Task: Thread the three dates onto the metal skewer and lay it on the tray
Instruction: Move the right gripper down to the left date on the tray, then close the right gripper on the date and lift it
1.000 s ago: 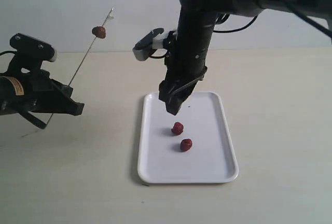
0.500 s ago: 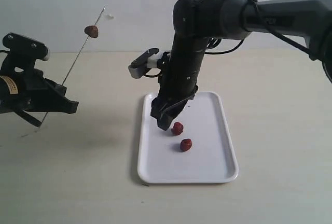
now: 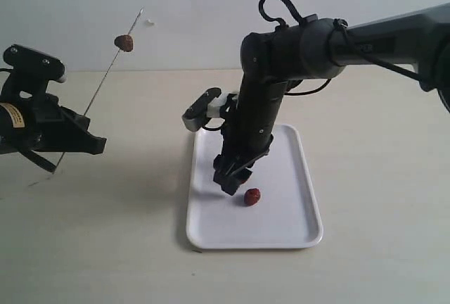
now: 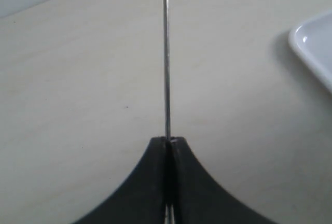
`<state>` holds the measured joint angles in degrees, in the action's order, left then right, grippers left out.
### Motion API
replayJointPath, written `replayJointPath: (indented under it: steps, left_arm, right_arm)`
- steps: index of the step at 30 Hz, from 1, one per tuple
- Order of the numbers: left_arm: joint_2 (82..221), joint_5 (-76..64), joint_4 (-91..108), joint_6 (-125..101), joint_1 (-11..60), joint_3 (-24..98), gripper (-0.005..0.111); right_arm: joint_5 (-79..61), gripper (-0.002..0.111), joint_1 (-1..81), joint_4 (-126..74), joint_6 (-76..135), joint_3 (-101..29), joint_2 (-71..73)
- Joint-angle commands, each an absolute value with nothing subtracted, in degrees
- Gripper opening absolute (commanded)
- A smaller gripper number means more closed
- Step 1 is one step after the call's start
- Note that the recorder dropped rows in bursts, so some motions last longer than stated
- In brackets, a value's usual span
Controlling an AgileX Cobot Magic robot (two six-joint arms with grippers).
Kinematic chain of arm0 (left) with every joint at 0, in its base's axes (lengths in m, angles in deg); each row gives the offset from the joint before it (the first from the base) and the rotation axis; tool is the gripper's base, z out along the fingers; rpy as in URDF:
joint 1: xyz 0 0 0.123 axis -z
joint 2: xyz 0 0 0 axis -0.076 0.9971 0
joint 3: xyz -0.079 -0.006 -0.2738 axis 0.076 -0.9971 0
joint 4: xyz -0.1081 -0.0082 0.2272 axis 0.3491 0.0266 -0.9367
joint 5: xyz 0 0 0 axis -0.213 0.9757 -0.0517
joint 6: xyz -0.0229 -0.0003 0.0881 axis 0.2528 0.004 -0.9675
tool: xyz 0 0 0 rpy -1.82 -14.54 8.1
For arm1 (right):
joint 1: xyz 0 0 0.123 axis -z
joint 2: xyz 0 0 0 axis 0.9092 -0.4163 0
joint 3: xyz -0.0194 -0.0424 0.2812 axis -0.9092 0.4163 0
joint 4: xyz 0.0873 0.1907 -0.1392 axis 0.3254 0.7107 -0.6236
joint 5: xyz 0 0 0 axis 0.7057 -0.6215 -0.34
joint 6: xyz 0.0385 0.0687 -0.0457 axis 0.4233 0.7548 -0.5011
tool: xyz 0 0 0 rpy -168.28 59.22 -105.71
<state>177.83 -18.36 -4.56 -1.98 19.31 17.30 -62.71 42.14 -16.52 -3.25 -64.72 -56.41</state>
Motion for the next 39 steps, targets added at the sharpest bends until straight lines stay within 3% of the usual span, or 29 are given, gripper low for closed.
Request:
replayJointPath:
  steps: [1,15,19,22,39]
  left_arm:
    - [177.36,-19.25,-4.16,-1.62,19.19,17.63,0.000]
    - [177.36,-18.92,-4.16,-1.62,19.19,17.63,0.000]
    - [177.36,-18.92,-4.16,-1.62,19.19,17.63,0.000]
    - [177.36,-18.92,-4.16,-1.38,19.19,17.63,0.000]
    - [177.36,-18.92,-4.16,-1.23,19.19,17.63,0.000]
  right_arm:
    - [-62.02,0.064,42.23,-16.89,-3.96,-64.37,-56.26]
    - [-61.70,0.064,42.23,-18.12,-2.99,-64.24,-57.26]
    - [-61.98,0.053,42.23,-21.52,1.19,-64.24,-57.26]
    - [-61.87,0.039,42.23,-21.54,2.25,-64.24,-57.26]
    - [-60.61,0.037,42.23,-21.28,2.25,-64.24,-57.26]
